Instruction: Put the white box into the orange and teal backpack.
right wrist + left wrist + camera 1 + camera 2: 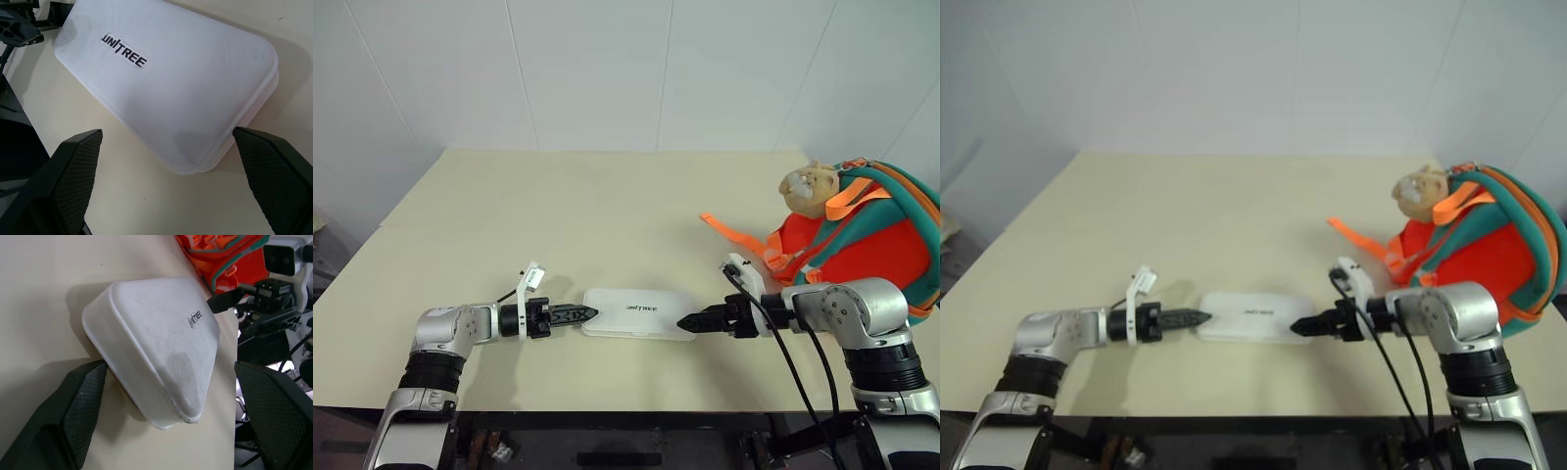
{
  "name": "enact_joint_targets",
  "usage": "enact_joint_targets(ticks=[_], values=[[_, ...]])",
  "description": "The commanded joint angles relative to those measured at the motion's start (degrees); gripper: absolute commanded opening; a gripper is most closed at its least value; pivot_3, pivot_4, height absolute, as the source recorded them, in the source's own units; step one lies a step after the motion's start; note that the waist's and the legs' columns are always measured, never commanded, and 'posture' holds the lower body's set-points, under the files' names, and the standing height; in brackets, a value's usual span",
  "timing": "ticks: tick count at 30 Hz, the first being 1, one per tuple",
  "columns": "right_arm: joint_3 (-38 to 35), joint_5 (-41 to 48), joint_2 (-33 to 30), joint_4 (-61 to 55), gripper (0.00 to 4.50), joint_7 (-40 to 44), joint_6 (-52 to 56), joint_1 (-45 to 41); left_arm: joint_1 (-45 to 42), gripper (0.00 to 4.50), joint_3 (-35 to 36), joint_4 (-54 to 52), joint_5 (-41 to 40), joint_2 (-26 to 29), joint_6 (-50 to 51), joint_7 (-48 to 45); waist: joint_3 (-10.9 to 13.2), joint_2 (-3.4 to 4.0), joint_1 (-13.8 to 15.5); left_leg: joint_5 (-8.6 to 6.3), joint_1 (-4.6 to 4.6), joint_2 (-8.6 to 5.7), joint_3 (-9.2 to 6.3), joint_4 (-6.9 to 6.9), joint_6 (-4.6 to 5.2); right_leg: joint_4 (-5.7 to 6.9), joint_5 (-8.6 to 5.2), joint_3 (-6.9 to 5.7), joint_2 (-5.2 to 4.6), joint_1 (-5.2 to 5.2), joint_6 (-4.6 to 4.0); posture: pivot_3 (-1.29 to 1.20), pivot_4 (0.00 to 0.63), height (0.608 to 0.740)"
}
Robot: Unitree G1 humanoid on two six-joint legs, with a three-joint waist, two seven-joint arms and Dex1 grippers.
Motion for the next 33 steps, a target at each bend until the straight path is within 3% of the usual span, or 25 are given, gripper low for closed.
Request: enact_joint_targets(ticks=[1, 12, 22, 25, 33], values=[[-0.4, 1.1, 0.9, -0.1, 4.5, -0.4, -1.7, -0.6, -0.9, 4.45, 0.1, 3.3, 0.0, -2.0, 1.3, 1.2, 0.0, 0.0, 0.1, 0.0, 0.0, 0.0, 0.0, 0.02, 0.0, 0.01, 0.01, 0.0, 0.0, 0.01, 0.0, 0.0, 0.15, 0.74], [3.9, -0.1, 0.2, 1.9, 4.5, 2.2, -9.5, 0.5, -4.0, 4.45, 2.2, 9.5, -0.9, -5.9, 3.4, 1.1, 0.0, -0.01, 1.0, -0.01, 0.0, -0.02, -0.01, 0.03, 0.01, 0.0, 0.02, 0.0, 0.0, 0.02, 0.02, 0.0, 0.15, 0.74], [5.4, -0.2, -1.3, 0.8, 4.5, 3.6, -12.2, 2.7, -6.8, 4.45, 9.1, 14.1, -3.8, -7.0, 6.4, 2.7, 0.0, -0.01, 0.9, -0.01, 0.0, -0.03, -0.01, 0.02, 0.02, -0.01, 0.02, -0.01, 0.0, 0.01, 0.03, 0.0, 0.15, 0.74], [5.6, -0.4, -1.6, 0.6, 4.5, 3.9, -13.0, 3.3, -7.5, 3.85, 11.1, 14.6, -5.1, -7.0, 8.2, 3.5, 0.0, -0.02, 0.8, -0.01, -0.01, -0.03, -0.01, 0.02, 0.01, -0.02, 0.02, 0.0, 0.0, 0.0, 0.03, 0.0, 0.15, 0.74], [5.4, -0.1, -2.0, -0.8, 4.5, 4.1, -13.9, 5.1, -5.9, 1.38, 10.6, 11.3, -5.7, -5.8, 12.7, 3.8, 0.0, -0.02, 0.8, -0.06, -0.04, -0.03, 0.01, -0.06, -0.01, -0.11, 0.01, -0.01, 0.0, -0.03, 0.05, 0.0, 0.15, 0.74]])
